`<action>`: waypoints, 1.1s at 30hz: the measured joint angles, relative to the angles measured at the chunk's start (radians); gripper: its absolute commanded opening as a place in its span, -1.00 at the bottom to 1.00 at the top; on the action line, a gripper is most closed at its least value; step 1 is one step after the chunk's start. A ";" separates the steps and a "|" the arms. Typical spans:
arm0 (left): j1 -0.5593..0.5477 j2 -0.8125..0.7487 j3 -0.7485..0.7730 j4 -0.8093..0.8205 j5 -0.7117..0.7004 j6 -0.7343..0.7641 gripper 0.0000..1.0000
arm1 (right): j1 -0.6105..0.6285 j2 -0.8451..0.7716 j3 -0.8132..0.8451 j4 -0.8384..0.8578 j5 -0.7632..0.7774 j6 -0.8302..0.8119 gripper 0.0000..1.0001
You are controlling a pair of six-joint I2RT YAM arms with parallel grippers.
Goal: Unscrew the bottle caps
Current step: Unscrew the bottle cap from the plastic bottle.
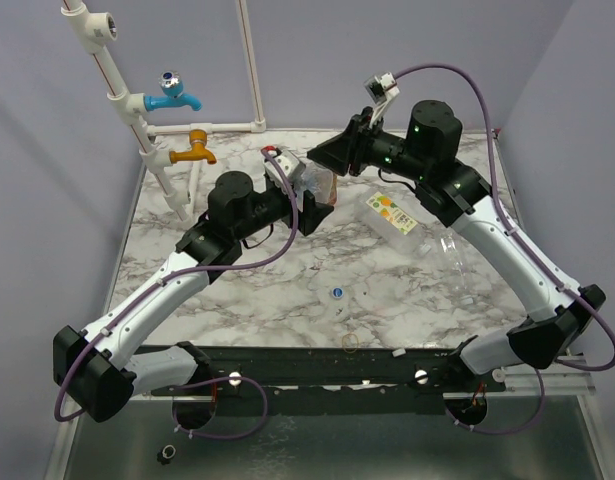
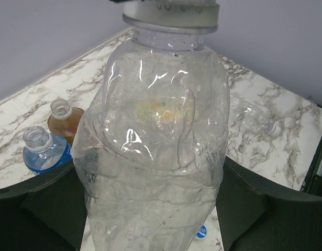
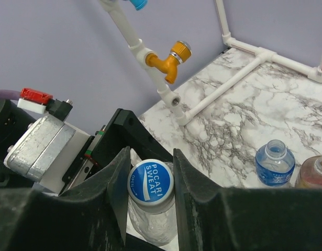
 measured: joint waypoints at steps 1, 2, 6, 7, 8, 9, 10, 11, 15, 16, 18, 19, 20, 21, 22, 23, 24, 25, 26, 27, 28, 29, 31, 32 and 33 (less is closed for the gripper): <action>0.000 0.000 0.000 0.002 0.009 -0.003 -1.00 | 0.000 -0.006 -0.006 0.005 -0.002 -0.003 -0.88; 0.000 0.000 0.000 0.006 0.023 -0.008 -1.00 | 0.000 -0.015 -0.015 0.012 -0.005 -0.007 -0.90; 0.000 -0.002 0.000 0.028 0.147 -0.047 -1.00 | -0.002 -0.074 -0.079 0.077 -0.104 -0.040 -0.95; 0.001 -0.003 0.000 0.037 0.208 -0.064 -1.00 | -0.005 -0.093 -0.098 0.098 -0.147 -0.048 -0.95; 0.002 -0.006 0.000 0.046 0.267 -0.079 -1.00 | -0.006 -0.112 -0.113 0.116 -0.198 -0.057 -0.95; 0.002 -0.006 0.002 0.054 0.309 -0.090 -1.00 | -0.008 -0.126 -0.120 0.130 -0.242 -0.063 -0.95; 0.002 -0.010 0.008 0.066 0.386 -0.109 -1.00 | -0.010 -0.140 -0.126 0.148 -0.301 -0.069 -0.95; 0.002 -0.011 0.016 0.069 0.433 -0.120 -1.00 | -0.010 -0.152 -0.127 0.164 -0.359 -0.072 -0.95; -0.007 -0.019 0.052 0.098 0.618 -0.153 -1.00 | -0.012 -0.193 -0.126 0.227 -0.547 -0.073 -0.95; -0.008 -0.021 0.055 0.102 0.647 -0.157 -1.00 | -0.012 -0.200 -0.126 0.237 -0.579 -0.073 -0.95; -0.010 -0.023 0.056 0.106 0.692 -0.167 -1.00 | -0.012 -0.205 -0.126 0.241 -0.627 -0.079 -0.89; -0.010 -0.023 0.056 0.105 0.703 -0.171 -1.00 | -0.012 -0.205 -0.126 0.239 -0.641 -0.084 -0.80; -0.010 -0.023 0.056 0.101 0.713 -0.172 -1.00 | -0.012 -0.205 -0.126 0.233 -0.650 -0.091 -0.69; -0.010 -0.023 0.056 0.097 0.718 -0.173 -1.00 | -0.013 -0.205 -0.124 0.222 -0.652 -0.100 -0.31; -0.010 -0.023 0.056 0.093 0.720 -0.173 -1.00 | -0.013 -0.206 -0.122 0.211 -0.652 -0.107 0.11; -0.010 -0.023 0.056 0.091 0.720 -0.172 -1.00 | -0.013 -0.207 -0.117 0.194 -0.646 -0.119 0.42; -0.010 -0.023 0.056 0.089 0.718 -0.173 -1.00 | -0.013 -0.209 -0.114 0.179 -0.636 -0.129 0.60; -0.008 -0.023 0.056 0.088 0.711 -0.173 -1.00 | -0.013 -0.213 -0.111 0.159 -0.612 -0.133 0.81; -0.005 -0.023 0.056 0.084 0.692 -0.171 -1.00 | -0.013 -0.219 -0.109 0.144 -0.572 -0.140 0.94; -0.005 -0.023 0.056 0.082 0.681 -0.169 -1.00 | -0.013 -0.224 -0.105 0.132 -0.526 -0.142 0.99; -0.004 -0.023 0.055 0.078 0.658 -0.163 -1.00 | -0.011 -0.227 -0.099 0.120 -0.473 -0.143 0.99; -0.002 -0.023 0.054 0.074 0.621 -0.153 -1.00 | -0.010 -0.229 -0.089 0.110 -0.416 -0.143 0.99; -0.001 -0.023 0.052 0.066 0.545 -0.132 -1.00 | -0.010 -0.225 -0.067 0.100 -0.305 -0.131 1.00; -0.001 -0.023 0.050 0.060 0.498 -0.122 -1.00 | -0.010 -0.220 -0.057 0.095 -0.259 -0.122 0.99; -0.001 -0.023 0.050 0.052 0.454 -0.113 -1.00 | -0.011 -0.214 -0.050 0.095 -0.222 -0.112 0.95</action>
